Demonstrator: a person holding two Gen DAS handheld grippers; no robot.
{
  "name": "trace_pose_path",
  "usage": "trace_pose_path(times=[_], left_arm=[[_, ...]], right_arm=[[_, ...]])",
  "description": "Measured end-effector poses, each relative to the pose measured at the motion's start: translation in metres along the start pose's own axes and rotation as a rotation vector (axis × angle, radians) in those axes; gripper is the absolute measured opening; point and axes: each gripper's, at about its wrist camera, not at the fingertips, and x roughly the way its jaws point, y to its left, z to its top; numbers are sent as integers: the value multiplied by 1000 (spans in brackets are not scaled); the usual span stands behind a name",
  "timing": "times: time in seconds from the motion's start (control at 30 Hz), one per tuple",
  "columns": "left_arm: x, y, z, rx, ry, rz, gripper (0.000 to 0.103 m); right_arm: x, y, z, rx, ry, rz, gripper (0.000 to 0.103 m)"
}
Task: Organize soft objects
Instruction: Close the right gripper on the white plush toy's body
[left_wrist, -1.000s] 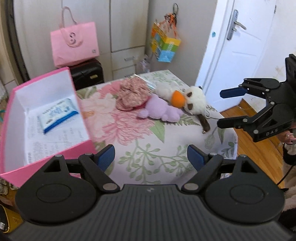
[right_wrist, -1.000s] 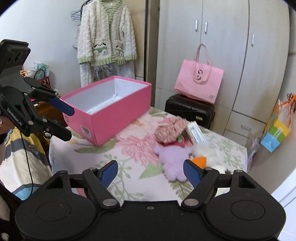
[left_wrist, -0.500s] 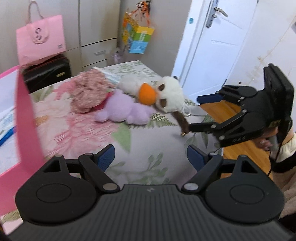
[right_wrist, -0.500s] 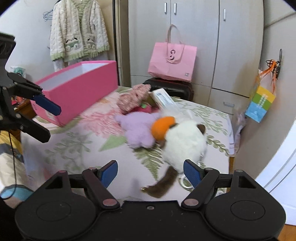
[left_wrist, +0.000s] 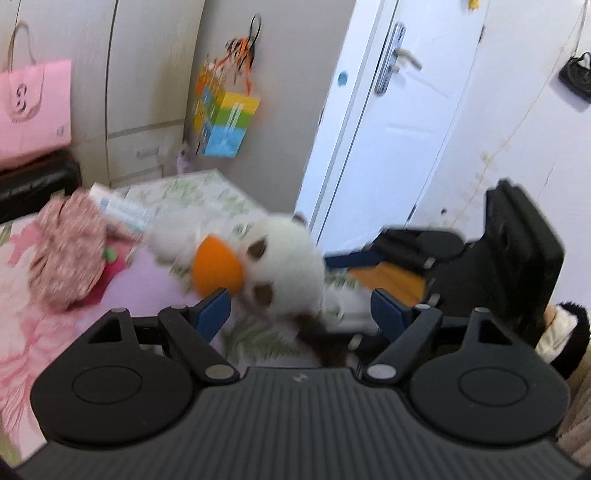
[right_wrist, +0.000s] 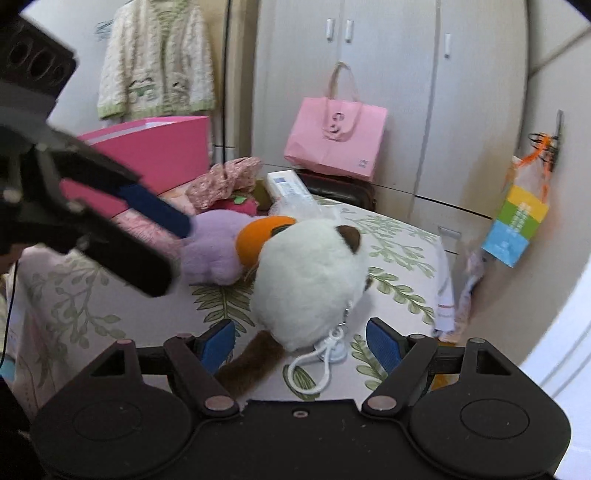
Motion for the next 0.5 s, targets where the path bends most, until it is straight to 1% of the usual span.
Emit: trace_pose_path(times=[0.13, 0.2, 0.33, 0.4, 0.5], left_arm=[[12, -10, 10, 26, -38, 1, 82], [22, -12, 14, 36, -41, 22, 82], [41, -19, 17, 77, -40, 93, 82], [49, -22, 17, 95, -26, 123, 81], [57, -21, 17, 94, -3, 149, 80]], right_arm=[[10, 2, -1, -53, -6, 13, 83], [15, 1, 0, -55, -5, 13, 83], [24, -8, 1, -8, -1, 36, 83], [27, -13, 1, 25, 1, 54, 83], [29, -17, -1, 67, -2, 73, 82]])
